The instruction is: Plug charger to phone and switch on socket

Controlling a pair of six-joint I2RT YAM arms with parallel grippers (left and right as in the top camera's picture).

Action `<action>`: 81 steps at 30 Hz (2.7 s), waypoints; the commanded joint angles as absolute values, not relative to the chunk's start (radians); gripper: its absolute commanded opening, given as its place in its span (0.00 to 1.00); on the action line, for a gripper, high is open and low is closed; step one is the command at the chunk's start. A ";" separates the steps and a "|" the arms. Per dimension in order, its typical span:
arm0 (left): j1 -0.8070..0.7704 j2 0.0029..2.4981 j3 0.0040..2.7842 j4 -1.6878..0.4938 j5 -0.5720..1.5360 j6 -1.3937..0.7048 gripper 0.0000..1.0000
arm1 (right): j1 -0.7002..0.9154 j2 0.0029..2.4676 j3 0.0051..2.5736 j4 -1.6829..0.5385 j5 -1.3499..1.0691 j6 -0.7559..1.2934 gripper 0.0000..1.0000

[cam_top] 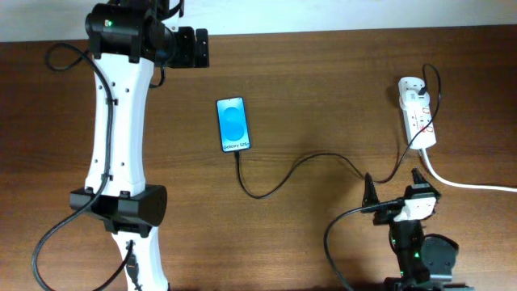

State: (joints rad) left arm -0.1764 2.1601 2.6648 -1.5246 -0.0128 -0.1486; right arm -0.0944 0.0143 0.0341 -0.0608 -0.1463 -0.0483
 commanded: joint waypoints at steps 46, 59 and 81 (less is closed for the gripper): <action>-0.141 0.231 0.014 0.276 -0.023 0.189 0.99 | -0.085 0.004 0.006 -0.067 -0.119 -0.036 0.98; -0.141 0.005 0.009 -0.084 -0.012 0.189 0.99 | -0.085 0.004 0.006 -0.067 -0.119 -0.036 0.99; -0.141 0.005 0.009 -0.084 -0.012 0.189 0.99 | -0.085 0.004 0.006 -0.067 -0.119 -0.036 0.98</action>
